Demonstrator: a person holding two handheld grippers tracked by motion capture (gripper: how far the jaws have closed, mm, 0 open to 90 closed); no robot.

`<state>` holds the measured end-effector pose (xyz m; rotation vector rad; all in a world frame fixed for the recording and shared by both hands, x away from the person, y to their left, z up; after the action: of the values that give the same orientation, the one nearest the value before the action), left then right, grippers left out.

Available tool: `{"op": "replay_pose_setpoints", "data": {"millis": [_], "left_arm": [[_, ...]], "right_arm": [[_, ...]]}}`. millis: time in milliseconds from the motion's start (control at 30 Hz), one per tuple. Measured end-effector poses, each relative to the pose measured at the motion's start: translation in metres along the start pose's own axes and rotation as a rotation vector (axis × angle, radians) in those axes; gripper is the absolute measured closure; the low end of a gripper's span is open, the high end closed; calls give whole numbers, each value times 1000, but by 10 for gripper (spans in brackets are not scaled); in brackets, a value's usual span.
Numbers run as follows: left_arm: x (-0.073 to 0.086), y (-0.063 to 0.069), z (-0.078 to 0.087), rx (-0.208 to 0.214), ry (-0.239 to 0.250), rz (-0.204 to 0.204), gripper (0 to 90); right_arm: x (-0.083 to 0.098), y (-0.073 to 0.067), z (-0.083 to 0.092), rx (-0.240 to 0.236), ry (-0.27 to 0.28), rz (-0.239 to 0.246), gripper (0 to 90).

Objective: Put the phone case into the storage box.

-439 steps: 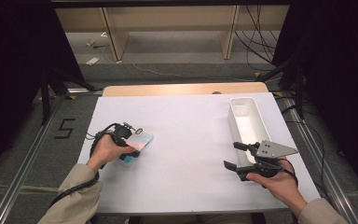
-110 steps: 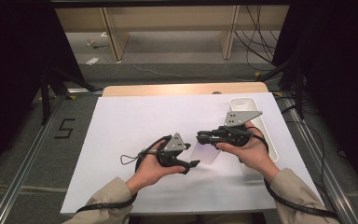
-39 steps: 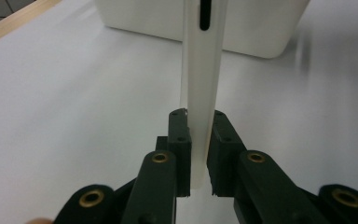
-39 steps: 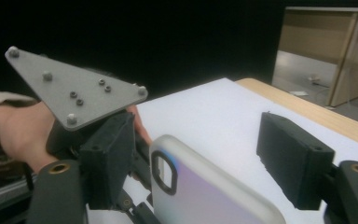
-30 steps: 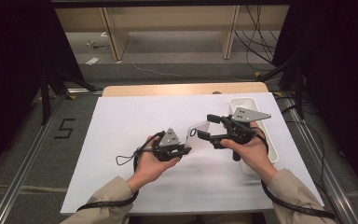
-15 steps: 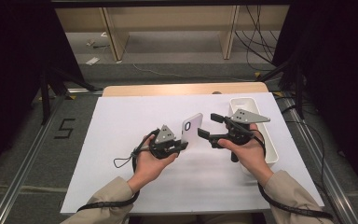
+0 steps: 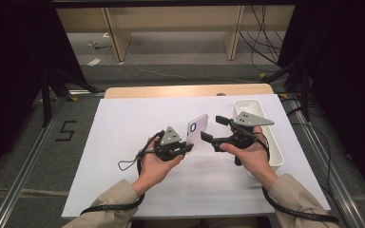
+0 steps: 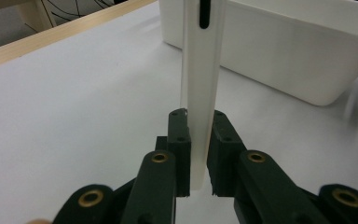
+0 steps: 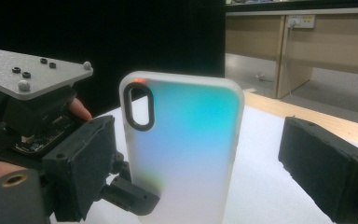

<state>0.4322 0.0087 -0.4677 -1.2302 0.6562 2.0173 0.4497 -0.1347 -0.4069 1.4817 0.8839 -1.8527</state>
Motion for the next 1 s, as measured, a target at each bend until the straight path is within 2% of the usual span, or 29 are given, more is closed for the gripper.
{"op": "replay_pose_setpoints", "data": {"millis": [1000], "left_arm": [[-8, 18, -19, 13, 3, -12, 808]], "right_arm": [[-3, 3, -1, 70, 20, 9, 74]]}}
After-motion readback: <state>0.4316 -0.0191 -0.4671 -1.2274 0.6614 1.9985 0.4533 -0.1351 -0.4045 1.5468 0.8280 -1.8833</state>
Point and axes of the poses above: each handheld gripper's, and its own axes: z roughly backward along the jaws, x roughly out of its underside, y roughly to its right, the point moved 7 cm from there along -z, roughly forward along the jaws, and after that the axes turned 4 degrees about y, right-handed, at the moved point
